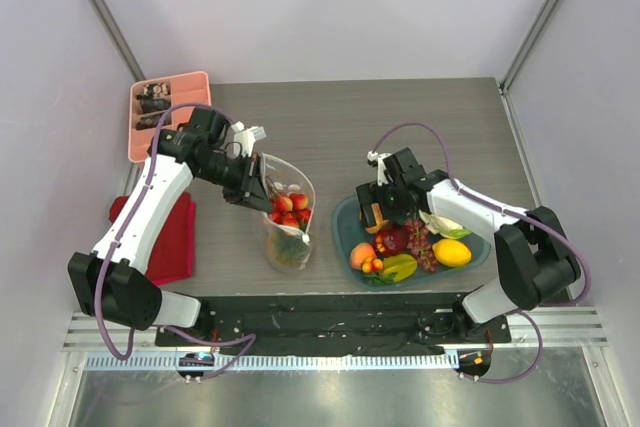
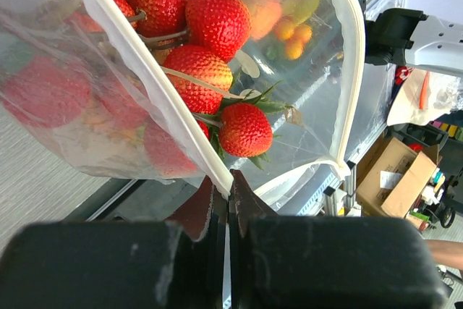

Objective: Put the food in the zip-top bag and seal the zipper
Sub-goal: Pick up the fake fruit from the bin, then place the fake fruit in the zipper food storage bag, then adjust the zipper food storage bag at the center of the board.

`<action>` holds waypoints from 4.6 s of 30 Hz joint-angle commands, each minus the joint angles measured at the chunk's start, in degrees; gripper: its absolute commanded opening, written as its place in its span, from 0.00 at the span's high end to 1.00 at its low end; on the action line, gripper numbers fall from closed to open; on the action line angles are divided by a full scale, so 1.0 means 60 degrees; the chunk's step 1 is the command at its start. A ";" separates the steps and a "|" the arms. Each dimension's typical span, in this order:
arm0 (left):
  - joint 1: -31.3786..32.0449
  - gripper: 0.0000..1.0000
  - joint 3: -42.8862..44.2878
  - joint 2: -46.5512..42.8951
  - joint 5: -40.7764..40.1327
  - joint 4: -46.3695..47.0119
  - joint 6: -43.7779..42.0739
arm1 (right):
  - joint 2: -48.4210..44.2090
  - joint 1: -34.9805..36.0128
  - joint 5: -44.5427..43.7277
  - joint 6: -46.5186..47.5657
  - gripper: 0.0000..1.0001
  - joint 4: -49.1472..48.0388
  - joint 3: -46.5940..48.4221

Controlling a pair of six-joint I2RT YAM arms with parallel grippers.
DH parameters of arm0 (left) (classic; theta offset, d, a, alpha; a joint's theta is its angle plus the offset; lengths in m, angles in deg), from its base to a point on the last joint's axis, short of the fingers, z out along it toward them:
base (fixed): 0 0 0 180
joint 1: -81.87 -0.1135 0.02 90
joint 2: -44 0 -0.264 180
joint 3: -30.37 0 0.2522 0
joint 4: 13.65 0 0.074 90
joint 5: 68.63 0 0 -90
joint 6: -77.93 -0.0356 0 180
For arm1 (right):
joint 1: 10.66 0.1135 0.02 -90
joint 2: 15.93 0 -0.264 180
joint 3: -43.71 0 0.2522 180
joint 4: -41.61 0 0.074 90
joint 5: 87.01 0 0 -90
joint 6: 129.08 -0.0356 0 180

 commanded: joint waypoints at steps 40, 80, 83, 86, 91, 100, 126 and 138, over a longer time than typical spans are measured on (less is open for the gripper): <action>0.0033 1.00 -0.0621 -0.1906 0.0951 0.2225 -0.0683 | -0.0165 0.3475 0.0869 -0.1843 0.99 -0.2138 0.3725; -0.0157 1.00 -0.2042 -0.3253 0.2885 0.4436 -0.0245 | -0.0998 0.4487 0.0427 -0.0056 0.00 -0.1204 0.3416; -0.0201 1.00 -0.2027 -0.3166 0.2870 0.4613 -0.0083 | -0.1526 0.4326 0.0617 0.0149 0.00 -0.0399 0.3825; -0.0201 1.00 -0.1983 -0.3049 0.3002 0.4672 -0.0053 | -0.1921 0.3917 0.1083 0.0121 0.00 0.0364 0.4222; -0.0201 1.00 -0.1969 -0.2975 0.3061 0.4701 -0.0082 | -0.2070 0.2160 0.1423 -0.0304 0.03 0.0716 0.3886; -0.0201 1.00 -0.1778 -0.2961 0.2944 0.4467 -0.0170 | -0.0093 0.1425 0.2419 -0.1124 0.14 0.0220 0.3739; 0.0751 0.68 -0.2540 -0.3795 0.0571 0.3178 -0.0667 | 0.3189 0.2919 0.4866 0.3764 0.99 0.4072 0.8778; 0.0707 0.23 -0.0401 -0.5272 -0.0016 -0.0454 -0.8732 | 0.4230 0.2963 0.5656 0.3695 0.99 0.3999 1.0416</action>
